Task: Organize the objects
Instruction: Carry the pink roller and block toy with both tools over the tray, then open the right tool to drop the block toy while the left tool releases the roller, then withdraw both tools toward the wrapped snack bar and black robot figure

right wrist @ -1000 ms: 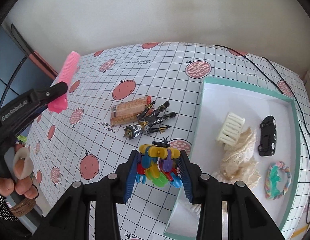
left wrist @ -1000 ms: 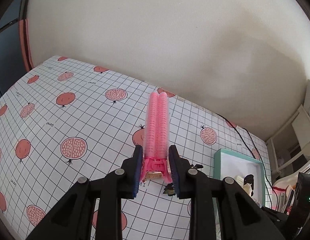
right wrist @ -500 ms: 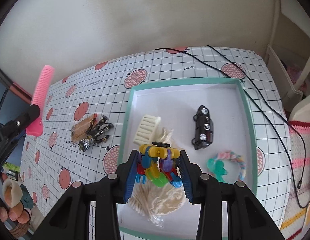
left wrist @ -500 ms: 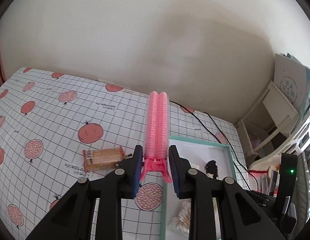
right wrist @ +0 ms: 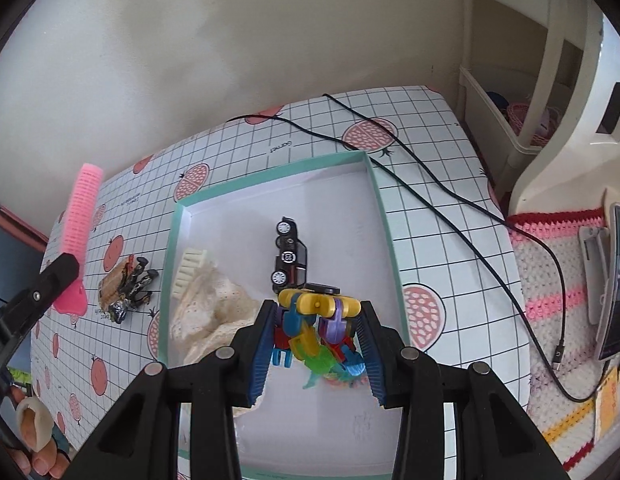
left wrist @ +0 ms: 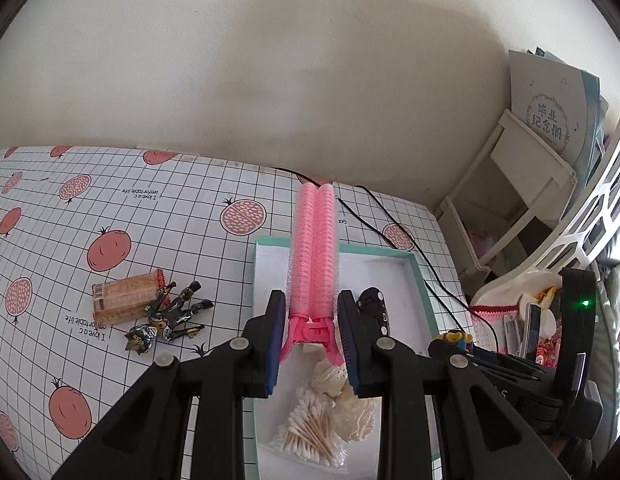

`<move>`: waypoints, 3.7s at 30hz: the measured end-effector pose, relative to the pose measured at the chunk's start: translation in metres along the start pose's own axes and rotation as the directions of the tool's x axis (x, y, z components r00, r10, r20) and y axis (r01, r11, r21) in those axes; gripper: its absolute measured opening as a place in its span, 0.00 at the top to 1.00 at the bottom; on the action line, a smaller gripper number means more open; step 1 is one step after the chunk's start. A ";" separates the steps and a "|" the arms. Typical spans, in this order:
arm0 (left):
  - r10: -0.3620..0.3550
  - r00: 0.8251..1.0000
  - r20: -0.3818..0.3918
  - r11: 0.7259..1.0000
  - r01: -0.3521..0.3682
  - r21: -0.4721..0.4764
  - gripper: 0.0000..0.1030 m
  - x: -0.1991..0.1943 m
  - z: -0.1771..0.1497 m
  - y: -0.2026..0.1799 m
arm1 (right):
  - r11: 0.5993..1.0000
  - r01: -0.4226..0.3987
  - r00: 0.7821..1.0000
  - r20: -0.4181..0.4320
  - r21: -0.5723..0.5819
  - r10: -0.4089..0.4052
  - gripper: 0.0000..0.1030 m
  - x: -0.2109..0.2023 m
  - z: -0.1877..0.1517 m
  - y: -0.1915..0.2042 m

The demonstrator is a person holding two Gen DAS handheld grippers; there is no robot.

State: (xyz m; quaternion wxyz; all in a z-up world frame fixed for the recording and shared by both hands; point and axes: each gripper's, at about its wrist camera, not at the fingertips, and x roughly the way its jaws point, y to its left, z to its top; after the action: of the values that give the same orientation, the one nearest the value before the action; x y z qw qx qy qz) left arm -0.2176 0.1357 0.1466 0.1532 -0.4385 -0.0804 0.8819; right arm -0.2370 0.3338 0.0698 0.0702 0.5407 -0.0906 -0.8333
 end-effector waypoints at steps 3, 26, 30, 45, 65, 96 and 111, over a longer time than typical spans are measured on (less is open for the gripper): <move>0.011 1.000 -0.014 1.000 -0.011 -0.008 0.73 0.007 -0.003 0.004 | 1.000 0.011 1.000 -0.008 0.011 -0.011 0.59 0.004 -0.001 -0.007; -0.018 0.971 -0.240 0.996 -0.005 -0.094 0.73 0.078 -0.044 0.031 | 0.997 0.066 0.998 0.020 0.041 -0.067 0.59 0.032 -0.002 -0.017; -0.017 0.964 -0.266 0.996 -0.007 -0.088 0.73 0.084 -0.048 0.030 | 0.997 0.064 0.997 0.048 0.044 -0.066 0.59 0.033 -0.001 -0.017; -0.016 0.955 -0.295 0.996 -0.012 -0.090 0.73 0.085 -0.050 0.030 | 0.999 0.032 0.996 0.086 0.041 -0.035 0.58 0.032 0.002 -0.011; 0.048 0.983 -0.176 0.996 -0.059 -0.059 0.61 0.042 -0.024 0.034 | 0.999 0.042 0.993 0.114 0.006 -0.043 0.58 -0.001 0.008 0.011; 0.228 0.972 -0.048 0.963 -0.233 -0.139 0.03 0.028 -0.009 0.068 | 0.999 0.038 0.991 0.126 -0.027 -0.034 0.00 0.001 0.005 0.024; 0.247 0.969 -0.004 0.959 -0.245 -0.140 0.03 -0.004 0.001 0.097 | 0.998 0.016 0.989 0.148 -0.064 -0.006 0.00 -0.013 0.007 0.065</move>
State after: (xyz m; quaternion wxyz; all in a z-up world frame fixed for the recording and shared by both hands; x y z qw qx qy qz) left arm -0.2353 0.0431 0.1234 0.0107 -0.4487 -0.0878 0.8893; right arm -0.2368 0.2735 0.0985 0.0761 0.4755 -0.0655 -0.8740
